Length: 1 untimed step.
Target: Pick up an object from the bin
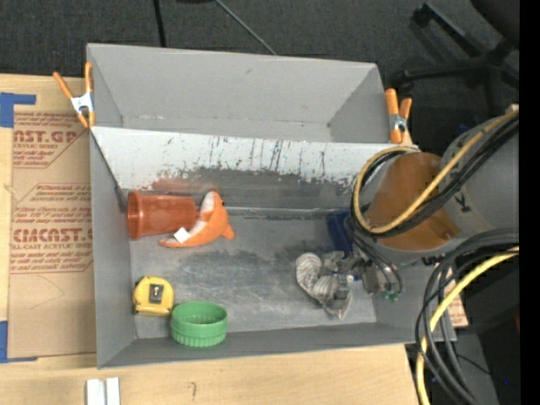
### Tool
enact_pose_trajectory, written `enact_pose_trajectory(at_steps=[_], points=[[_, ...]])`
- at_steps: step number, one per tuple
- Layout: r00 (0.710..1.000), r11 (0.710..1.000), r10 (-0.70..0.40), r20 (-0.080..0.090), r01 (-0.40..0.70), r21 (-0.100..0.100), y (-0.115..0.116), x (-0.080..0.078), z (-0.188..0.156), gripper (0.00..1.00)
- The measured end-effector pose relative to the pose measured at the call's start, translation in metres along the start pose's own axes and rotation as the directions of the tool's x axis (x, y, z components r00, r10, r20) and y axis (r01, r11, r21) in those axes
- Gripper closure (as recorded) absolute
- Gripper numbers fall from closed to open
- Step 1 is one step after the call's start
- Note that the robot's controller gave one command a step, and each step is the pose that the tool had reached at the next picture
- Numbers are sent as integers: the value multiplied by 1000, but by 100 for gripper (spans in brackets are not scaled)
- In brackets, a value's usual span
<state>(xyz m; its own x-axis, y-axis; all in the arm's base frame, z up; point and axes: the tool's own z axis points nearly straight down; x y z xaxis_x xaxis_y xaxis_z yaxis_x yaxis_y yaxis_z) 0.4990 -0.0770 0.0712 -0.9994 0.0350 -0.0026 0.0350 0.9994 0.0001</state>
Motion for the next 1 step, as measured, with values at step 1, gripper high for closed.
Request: enact_pose_trajectory(at_steps=[1], points=[[1000,1000,0,0,0,0,0,0,0,100]])
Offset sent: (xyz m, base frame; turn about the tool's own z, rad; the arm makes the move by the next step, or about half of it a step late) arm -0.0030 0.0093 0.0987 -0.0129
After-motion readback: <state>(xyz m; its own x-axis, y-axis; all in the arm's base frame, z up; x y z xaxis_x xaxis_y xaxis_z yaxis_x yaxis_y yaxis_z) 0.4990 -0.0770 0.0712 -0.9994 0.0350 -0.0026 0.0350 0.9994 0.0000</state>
